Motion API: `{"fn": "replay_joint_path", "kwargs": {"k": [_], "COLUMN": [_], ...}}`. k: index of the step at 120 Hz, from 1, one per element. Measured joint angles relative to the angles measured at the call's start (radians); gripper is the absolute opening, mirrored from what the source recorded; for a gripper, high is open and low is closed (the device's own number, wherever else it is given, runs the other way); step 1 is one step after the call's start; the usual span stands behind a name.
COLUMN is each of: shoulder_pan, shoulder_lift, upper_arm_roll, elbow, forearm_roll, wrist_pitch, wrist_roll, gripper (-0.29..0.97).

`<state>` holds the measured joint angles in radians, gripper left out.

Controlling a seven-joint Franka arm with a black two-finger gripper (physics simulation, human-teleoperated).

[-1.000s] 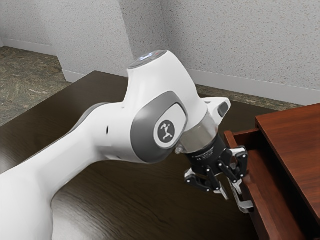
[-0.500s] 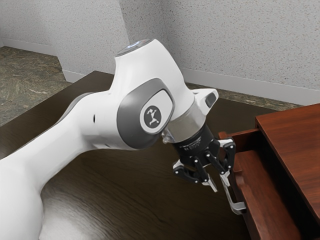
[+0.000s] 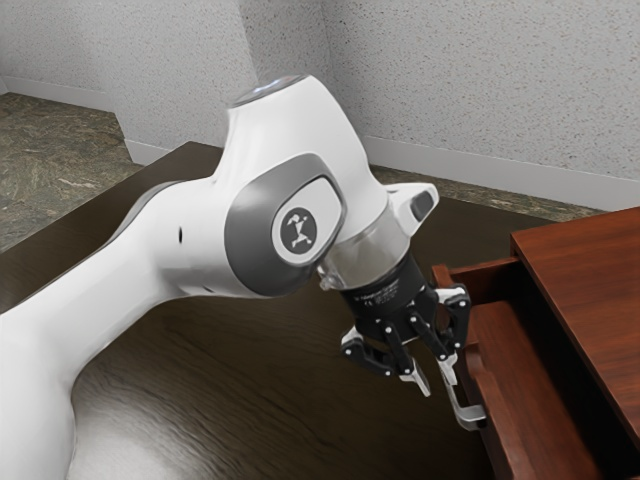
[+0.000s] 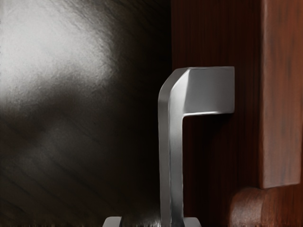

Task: Pull the drawer handle with one arm to open the drawer

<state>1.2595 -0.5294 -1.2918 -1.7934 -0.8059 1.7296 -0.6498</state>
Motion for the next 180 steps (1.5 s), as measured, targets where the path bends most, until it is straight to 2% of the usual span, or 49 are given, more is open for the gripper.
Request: {"fn": "replay_joint_path", "kwargs": {"k": [38, 105, 135, 145, 153, 160, 166, 174, 180], "shoulder_pan": [-0.008, -0.017, -0.018, -0.019, -0.025, -0.087, -0.167, -0.216, -0.23], "shoulder_lift": [0.0, 0.0, -0.001, 0.005, 0.058, 0.168, 0.271, 0.348, 0.381], "upper_arm_roll": [0.04, 0.044, 0.146, 0.237, 0.292, 0.331, 0.399, 0.436, 0.45], "elbow": [0.0, -0.004, -0.007, 0.022, 0.093, 0.19, 0.263, 0.334, 0.364], "forearm_roll": [0.03, 0.055, 0.096, 0.119, 0.187, 0.299, 0.404, 0.538, 0.612], "wrist_pitch": [-0.039, -0.066, -0.109, -0.148, -0.187, -0.218, -0.24, -0.267, -0.286], "wrist_roll": [0.003, 0.006, 0.007, 0.007, 0.007, 0.006, 0.006, 0.009, 0.014], "gripper": [0.08, 0.08, 0.09, 0.23, 0.35, 0.43, 0.48, 0.54, 0.57]}}
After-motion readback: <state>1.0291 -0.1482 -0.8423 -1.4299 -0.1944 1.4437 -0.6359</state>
